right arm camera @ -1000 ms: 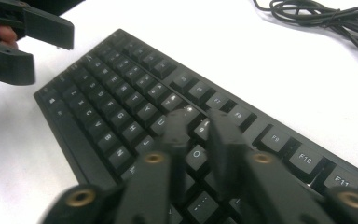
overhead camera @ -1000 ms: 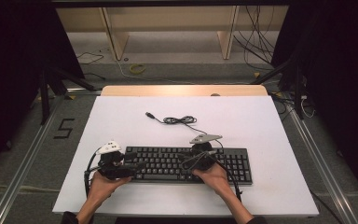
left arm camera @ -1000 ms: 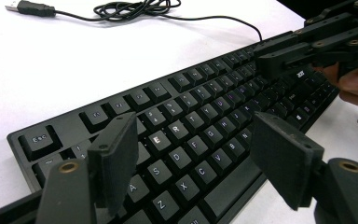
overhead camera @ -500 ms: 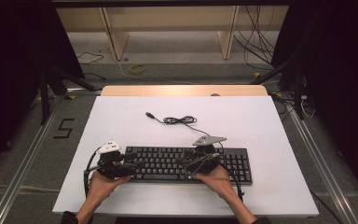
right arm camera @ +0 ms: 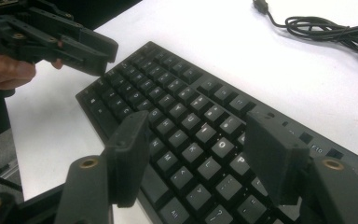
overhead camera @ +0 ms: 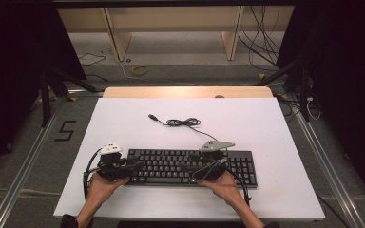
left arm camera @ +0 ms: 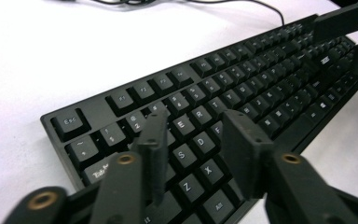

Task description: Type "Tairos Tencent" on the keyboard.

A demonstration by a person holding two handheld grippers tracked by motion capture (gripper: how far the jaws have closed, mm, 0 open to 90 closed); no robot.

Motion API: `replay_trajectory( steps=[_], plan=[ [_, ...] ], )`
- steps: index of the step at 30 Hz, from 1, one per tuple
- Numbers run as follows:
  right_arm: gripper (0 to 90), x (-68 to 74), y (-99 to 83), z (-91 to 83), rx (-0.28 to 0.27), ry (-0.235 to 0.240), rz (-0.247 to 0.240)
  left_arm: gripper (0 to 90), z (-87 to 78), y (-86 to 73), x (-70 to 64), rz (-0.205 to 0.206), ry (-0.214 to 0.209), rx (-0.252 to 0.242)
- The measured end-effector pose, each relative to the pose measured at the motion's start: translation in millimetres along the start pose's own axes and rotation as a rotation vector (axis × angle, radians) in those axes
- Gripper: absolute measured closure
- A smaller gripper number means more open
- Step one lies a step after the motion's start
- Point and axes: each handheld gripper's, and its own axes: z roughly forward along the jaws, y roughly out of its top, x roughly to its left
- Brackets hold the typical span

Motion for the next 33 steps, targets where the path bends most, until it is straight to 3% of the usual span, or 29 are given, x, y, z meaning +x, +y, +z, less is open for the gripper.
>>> replay_trajectory(
  steps=[17, 33],
  plan=[
    [36.2, 5.1, -5.6, -6.8, -0.009, 0.006, -0.02, 87.0, 14.9, 1.1, -3.8, 0.039, -0.001, 0.084],
    [35.0, 9.2, -10.9, -11.4, -0.013, 0.008, -0.03, 89.1, 26.4, 0.7, -2.2, 0.044, 0.011, 0.134]
  ],
)
